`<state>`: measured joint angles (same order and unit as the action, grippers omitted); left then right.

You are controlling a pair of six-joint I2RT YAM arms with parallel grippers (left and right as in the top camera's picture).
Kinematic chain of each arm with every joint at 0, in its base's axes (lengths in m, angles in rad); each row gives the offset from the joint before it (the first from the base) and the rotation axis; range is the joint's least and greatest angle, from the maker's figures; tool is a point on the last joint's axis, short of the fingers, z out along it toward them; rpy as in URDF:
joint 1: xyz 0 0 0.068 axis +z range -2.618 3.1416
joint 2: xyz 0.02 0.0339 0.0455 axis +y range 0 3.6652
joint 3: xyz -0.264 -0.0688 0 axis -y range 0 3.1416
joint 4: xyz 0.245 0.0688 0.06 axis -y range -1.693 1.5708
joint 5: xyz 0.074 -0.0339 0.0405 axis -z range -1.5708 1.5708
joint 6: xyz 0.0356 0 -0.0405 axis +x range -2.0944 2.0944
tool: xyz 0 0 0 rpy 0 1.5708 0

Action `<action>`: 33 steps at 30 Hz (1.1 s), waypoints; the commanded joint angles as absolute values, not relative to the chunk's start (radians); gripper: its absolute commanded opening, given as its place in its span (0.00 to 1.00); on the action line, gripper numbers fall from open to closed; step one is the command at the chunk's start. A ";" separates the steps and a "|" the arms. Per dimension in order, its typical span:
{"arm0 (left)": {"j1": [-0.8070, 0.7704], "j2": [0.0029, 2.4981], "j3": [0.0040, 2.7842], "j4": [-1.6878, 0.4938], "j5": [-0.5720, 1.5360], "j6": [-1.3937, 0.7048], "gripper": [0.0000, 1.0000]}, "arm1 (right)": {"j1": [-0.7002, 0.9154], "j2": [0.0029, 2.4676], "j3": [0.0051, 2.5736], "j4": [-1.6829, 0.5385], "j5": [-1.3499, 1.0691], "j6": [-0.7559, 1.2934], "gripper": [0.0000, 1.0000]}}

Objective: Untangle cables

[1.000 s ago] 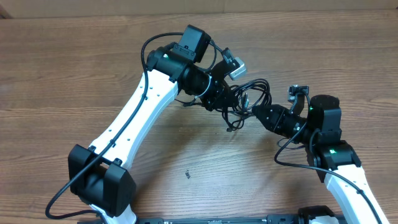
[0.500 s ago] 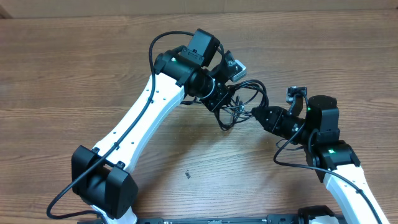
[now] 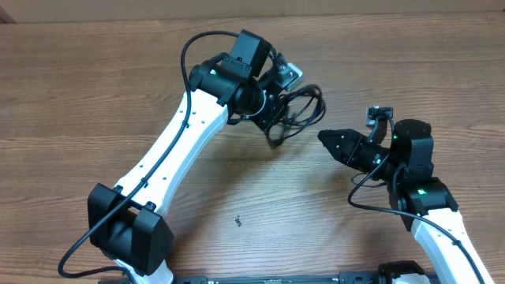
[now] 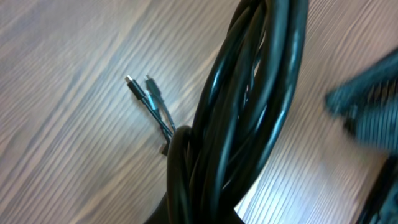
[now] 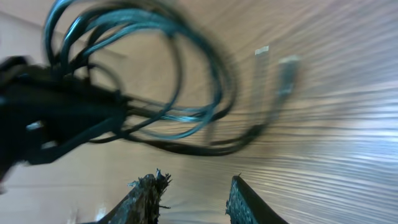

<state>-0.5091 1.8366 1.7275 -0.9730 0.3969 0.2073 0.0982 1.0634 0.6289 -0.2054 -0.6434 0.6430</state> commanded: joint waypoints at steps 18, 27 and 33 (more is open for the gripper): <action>-0.628 1.810 1.744 -0.858 0.570 0.135 0.04 | 0.096 1.063 0.648 -0.166 -0.757 1.073 0.19; -0.629 1.810 1.744 -0.887 0.741 0.135 0.04 | 0.096 1.063 0.648 -0.170 -0.666 1.069 0.20; -0.629 1.810 1.744 -0.905 0.736 0.137 0.04 | 0.096 1.063 0.648 -0.173 -0.629 1.069 0.20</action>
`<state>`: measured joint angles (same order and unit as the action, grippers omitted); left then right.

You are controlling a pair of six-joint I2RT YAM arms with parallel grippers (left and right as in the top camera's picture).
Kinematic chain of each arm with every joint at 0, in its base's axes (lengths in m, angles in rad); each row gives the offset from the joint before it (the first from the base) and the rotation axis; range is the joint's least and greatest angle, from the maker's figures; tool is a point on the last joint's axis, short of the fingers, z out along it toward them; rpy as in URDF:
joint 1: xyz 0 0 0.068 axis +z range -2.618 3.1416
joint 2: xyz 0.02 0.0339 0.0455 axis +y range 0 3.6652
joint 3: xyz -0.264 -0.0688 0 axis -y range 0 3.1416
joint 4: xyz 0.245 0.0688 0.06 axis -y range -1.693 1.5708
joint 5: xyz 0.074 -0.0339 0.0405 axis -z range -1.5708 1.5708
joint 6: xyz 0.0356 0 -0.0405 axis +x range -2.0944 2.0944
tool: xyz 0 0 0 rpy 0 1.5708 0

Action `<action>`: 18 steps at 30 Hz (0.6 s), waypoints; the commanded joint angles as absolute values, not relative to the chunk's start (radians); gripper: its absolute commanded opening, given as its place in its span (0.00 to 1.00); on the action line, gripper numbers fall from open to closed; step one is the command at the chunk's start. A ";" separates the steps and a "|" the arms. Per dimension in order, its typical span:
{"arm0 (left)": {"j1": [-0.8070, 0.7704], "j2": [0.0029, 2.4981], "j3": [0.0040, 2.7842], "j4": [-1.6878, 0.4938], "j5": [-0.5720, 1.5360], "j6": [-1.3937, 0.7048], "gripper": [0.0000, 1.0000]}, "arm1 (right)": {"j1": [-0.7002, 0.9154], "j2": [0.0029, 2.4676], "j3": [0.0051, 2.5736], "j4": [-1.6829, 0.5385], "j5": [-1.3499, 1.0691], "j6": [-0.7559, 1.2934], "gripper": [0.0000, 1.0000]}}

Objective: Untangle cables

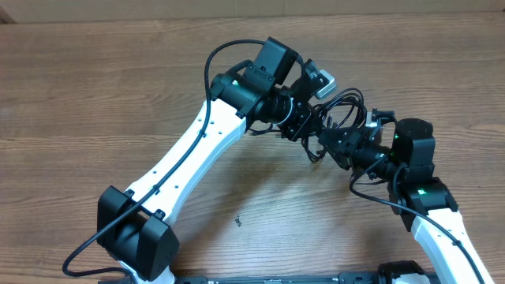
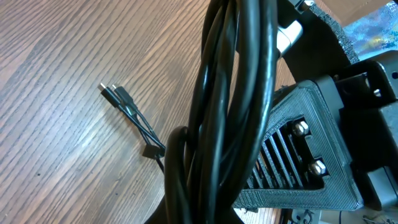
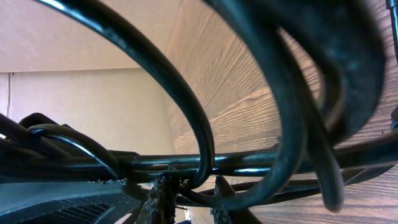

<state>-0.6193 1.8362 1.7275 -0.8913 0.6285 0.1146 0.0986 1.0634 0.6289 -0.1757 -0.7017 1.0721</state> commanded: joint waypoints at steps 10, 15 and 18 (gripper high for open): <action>-0.628 1.810 1.744 -0.923 0.666 0.180 0.04 | 0.096 1.063 0.648 -0.189 -0.596 1.066 0.04; -0.627 1.810 1.744 -0.946 0.292 0.166 0.04 | 0.096 1.063 0.648 -0.194 -0.600 1.066 0.04; -0.627 1.810 1.744 -0.982 -0.060 0.043 0.04 | 0.096 1.063 0.648 -0.196 -0.599 1.066 0.04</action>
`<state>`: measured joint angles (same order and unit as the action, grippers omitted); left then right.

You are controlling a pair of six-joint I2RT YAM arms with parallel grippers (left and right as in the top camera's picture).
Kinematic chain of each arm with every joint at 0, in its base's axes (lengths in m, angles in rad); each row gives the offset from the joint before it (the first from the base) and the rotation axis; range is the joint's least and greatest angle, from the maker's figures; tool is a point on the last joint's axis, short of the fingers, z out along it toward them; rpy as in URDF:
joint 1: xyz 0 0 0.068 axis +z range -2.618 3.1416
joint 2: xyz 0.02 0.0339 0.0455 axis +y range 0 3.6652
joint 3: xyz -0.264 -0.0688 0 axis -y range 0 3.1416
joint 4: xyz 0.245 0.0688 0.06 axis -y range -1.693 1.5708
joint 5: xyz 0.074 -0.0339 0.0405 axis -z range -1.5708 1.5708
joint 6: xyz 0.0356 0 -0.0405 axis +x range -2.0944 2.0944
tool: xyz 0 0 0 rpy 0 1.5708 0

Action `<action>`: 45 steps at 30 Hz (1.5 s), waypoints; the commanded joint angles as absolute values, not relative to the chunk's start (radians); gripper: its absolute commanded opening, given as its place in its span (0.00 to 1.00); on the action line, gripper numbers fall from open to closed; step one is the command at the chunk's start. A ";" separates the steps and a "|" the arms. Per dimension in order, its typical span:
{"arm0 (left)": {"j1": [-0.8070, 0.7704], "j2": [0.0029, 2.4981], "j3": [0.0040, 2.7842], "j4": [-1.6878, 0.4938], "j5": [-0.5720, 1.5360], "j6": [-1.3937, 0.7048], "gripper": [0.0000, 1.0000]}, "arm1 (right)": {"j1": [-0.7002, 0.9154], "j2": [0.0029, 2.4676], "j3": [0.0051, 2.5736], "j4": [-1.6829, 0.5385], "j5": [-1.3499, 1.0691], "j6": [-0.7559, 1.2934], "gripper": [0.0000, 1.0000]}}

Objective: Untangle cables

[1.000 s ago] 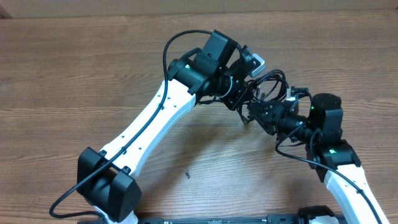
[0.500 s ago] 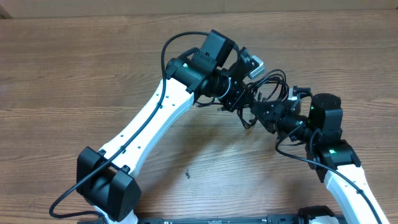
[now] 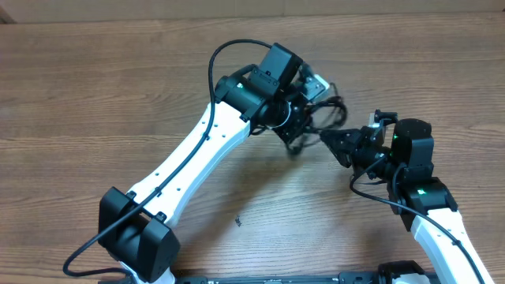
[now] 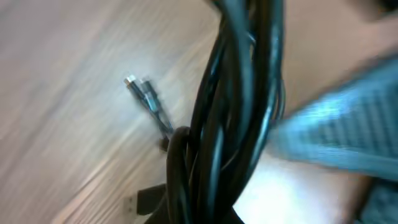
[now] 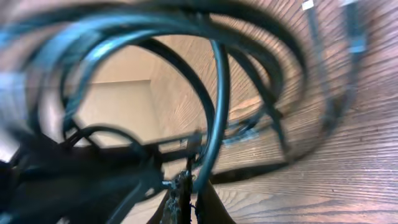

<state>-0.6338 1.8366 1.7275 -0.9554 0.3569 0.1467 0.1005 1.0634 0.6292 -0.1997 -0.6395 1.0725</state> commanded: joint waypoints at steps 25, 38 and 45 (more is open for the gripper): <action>-0.629 1.810 1.744 -0.934 0.647 -0.033 0.04 | 0.096 1.063 0.648 -0.204 -0.596 1.040 0.42; -0.629 1.810 1.744 -0.934 0.538 -0.029 0.04 | 0.096 1.063 0.648 -0.212 -0.595 1.039 0.04; -0.628 1.810 1.744 -0.982 -0.192 -0.029 0.04 | 0.096 1.063 0.648 -0.215 -0.595 1.039 0.04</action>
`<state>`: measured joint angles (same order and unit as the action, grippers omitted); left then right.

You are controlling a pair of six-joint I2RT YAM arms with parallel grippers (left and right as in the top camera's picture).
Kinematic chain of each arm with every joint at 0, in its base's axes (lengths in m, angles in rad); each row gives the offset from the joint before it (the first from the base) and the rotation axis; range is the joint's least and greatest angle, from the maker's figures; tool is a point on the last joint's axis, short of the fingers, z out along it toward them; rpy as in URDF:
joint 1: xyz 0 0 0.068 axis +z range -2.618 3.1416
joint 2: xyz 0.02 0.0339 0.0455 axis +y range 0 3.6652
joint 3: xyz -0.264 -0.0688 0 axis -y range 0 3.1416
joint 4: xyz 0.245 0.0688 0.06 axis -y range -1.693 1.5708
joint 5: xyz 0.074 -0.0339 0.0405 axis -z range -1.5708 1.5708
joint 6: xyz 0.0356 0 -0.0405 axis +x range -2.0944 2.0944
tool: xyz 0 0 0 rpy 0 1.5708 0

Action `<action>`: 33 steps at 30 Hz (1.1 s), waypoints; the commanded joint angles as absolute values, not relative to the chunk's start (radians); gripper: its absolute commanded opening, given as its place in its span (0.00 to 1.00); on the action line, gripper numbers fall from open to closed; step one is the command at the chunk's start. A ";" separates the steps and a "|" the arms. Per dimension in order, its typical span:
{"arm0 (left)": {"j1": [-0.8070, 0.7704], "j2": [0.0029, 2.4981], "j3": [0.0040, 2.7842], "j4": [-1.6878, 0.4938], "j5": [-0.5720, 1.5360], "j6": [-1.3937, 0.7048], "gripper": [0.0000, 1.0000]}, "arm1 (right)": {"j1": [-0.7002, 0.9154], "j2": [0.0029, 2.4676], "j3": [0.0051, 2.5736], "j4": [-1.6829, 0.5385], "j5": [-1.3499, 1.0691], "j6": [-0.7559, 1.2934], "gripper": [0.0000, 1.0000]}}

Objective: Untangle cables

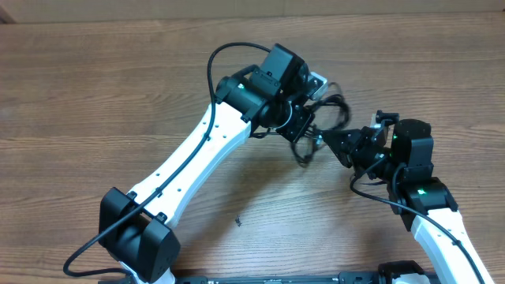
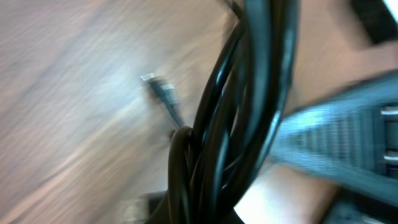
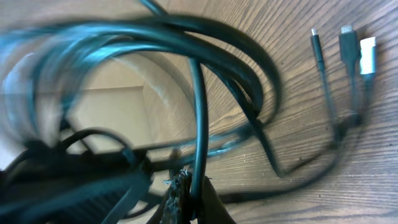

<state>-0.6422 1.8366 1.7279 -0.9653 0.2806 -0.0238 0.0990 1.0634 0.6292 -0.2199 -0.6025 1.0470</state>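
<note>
A tangled bundle of black cables (image 1: 319,118) hangs above the wooden table between the two arms. My left gripper (image 1: 304,106) is shut on the bundle's thick coils (image 2: 242,124), which fill the left wrist view. My right gripper (image 1: 325,138) is shut on a single black strand (image 3: 198,124) that runs up from between its fingertips (image 3: 181,186). Loose cable ends with plugs (image 3: 351,46) lie on the table, and one plug (image 2: 160,88) shows blurred in the left wrist view.
The wooden table (image 1: 95,95) extends to all sides. A small dark speck (image 1: 237,221) lies near the front middle. The left arm's white links (image 1: 189,158) slant across the left half, and the right arm's base (image 1: 426,205) stands at the front right.
The bundle and the left gripper have shifted slightly, and the dangling ends now hang lower toward the table. The right gripper still pinches one strand.
At first the left gripper held the bundle at the table's back middle, with the right gripper open and apart. Then the bundle was against the right gripper, loops around its fingers. By 1.5 s ago the right gripper was shut on one strand, and remains so.
</note>
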 commanded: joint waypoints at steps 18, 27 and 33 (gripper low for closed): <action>-0.629 1.810 1.744 -1.039 0.037 0.068 0.04 | 0.096 1.063 0.648 -0.215 -0.595 1.039 0.46; -0.629 1.810 1.744 -1.108 0.321 0.290 0.04 | 0.096 1.063 0.648 -0.215 -0.592 1.016 0.47; -0.629 1.810 1.744 -1.027 0.380 0.206 0.04 | 0.096 1.063 0.648 -0.219 -0.596 1.017 0.47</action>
